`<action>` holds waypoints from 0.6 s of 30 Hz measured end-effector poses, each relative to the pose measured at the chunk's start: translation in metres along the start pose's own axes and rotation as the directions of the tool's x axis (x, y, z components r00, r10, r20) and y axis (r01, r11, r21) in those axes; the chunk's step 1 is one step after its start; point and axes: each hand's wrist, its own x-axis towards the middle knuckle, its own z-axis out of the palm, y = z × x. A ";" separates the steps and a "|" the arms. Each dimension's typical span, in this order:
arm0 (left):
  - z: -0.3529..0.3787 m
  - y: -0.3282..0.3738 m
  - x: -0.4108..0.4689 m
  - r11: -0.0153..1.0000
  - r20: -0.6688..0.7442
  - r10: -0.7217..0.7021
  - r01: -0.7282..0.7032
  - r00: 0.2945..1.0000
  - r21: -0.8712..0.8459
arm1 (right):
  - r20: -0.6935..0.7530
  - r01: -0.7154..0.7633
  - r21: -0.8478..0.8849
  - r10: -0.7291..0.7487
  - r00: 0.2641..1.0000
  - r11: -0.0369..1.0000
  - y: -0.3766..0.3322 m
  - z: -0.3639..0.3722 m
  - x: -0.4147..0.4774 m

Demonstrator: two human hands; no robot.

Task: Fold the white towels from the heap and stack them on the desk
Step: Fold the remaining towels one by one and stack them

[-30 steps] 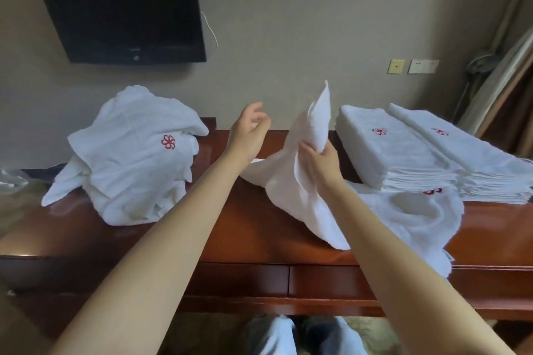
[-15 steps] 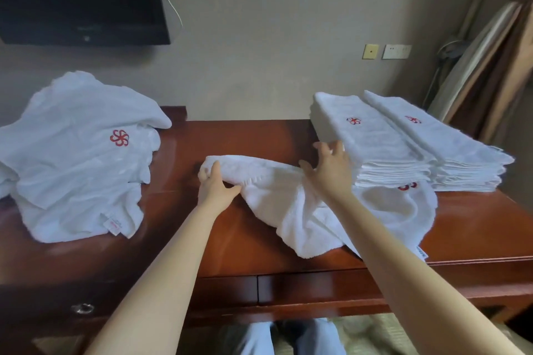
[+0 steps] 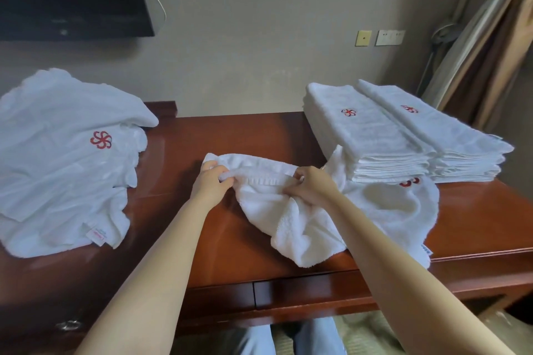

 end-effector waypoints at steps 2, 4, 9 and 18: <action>0.000 0.001 -0.005 0.999 -0.045 -0.004 0.002 0.999 -0.051 | -0.008 0.027 0.012 -0.027 1.000 1.000 0.002 -0.003 -0.006; -0.005 0.004 -0.014 0.988 -0.088 0.001 -0.015 0.996 -0.157 | -0.044 0.053 0.035 -0.051 0.998 0.998 0.002 -0.008 -0.014; -0.045 0.021 -0.045 0.966 -0.203 0.067 -0.114 0.977 -0.232 | -0.190 0.096 0.166 -0.063 0.980 0.981 -0.012 -0.027 -0.035; -0.124 0.075 -0.096 0.954 -0.286 0.299 -0.297 0.910 0.053 | -0.471 0.295 0.344 -0.107 0.875 0.892 -0.047 -0.076 -0.083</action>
